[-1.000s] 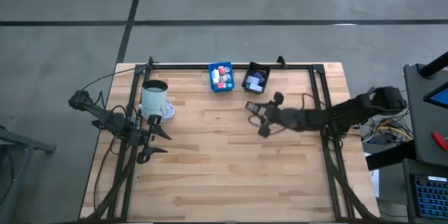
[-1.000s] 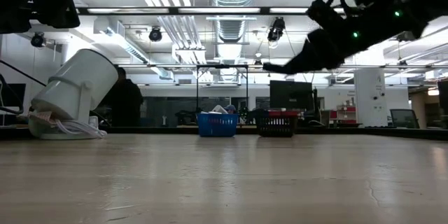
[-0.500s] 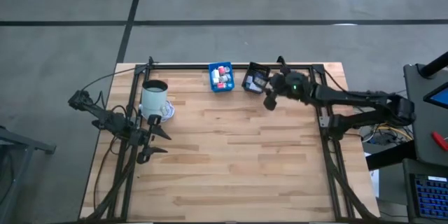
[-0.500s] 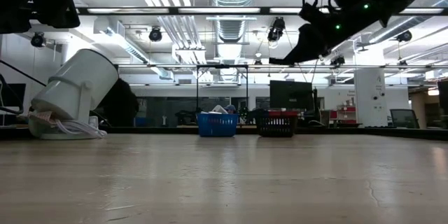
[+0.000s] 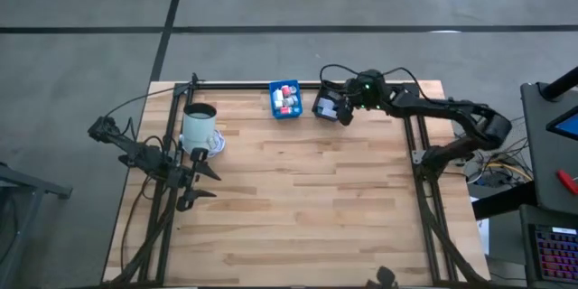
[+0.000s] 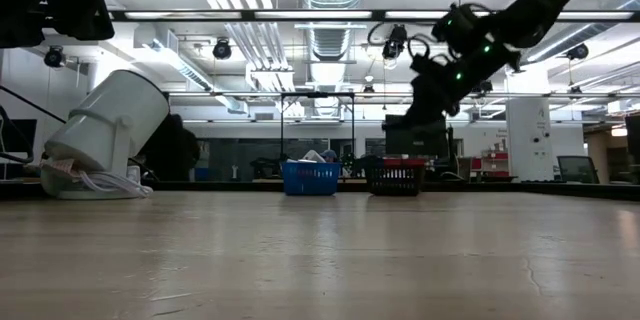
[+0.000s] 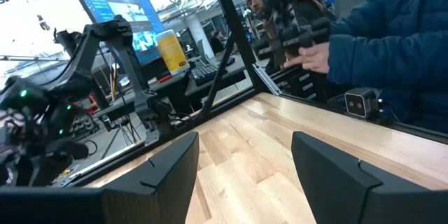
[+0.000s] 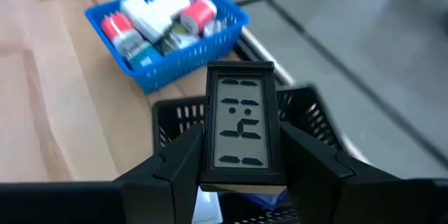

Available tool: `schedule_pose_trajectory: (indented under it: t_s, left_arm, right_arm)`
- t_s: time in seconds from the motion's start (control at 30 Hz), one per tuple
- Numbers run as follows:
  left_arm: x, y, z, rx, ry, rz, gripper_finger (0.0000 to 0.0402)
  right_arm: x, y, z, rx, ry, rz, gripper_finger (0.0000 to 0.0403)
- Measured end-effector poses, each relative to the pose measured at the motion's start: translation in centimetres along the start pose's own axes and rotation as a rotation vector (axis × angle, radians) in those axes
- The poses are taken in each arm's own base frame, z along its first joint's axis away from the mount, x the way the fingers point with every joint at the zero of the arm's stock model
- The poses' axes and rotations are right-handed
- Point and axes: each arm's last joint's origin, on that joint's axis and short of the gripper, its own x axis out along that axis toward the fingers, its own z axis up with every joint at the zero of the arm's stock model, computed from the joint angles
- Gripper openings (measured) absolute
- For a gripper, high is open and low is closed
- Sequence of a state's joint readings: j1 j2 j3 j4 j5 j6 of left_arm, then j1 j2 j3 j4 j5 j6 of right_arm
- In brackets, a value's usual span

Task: Pick & Place Office items
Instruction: Put the black digital clock into the black basket

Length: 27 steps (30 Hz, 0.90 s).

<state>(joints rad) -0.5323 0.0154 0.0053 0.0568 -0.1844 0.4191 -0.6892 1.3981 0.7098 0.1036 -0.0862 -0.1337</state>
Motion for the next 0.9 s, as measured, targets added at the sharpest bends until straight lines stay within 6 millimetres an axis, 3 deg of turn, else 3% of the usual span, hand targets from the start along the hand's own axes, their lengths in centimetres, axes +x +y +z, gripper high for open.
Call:
schedule_pose_trajectory:
  t_s: [0.23, 0.4, 0.9]
  left_arm:
    - [0.0, 0.0, 0.0, 0.0, 0.0, 0.0, 0.0234]
    - [0.0, 0.0, 0.0, 0.0, 0.0, 0.0, 0.0234]
    - [0.0, 0.0, 0.0, 0.0, 0.0, 0.0, 0.0234]
  right_arm:
    - [3.4, -1.7, -1.6, 0.09, 0.103, 0.068, 0.0166]
    - [4.7, -2.2, -2.3, 0.12, 0.143, 0.088, 0.0168]
    - [4.7, -2.4, -2.4, 0.128, 0.167, 0.084, 0.017]
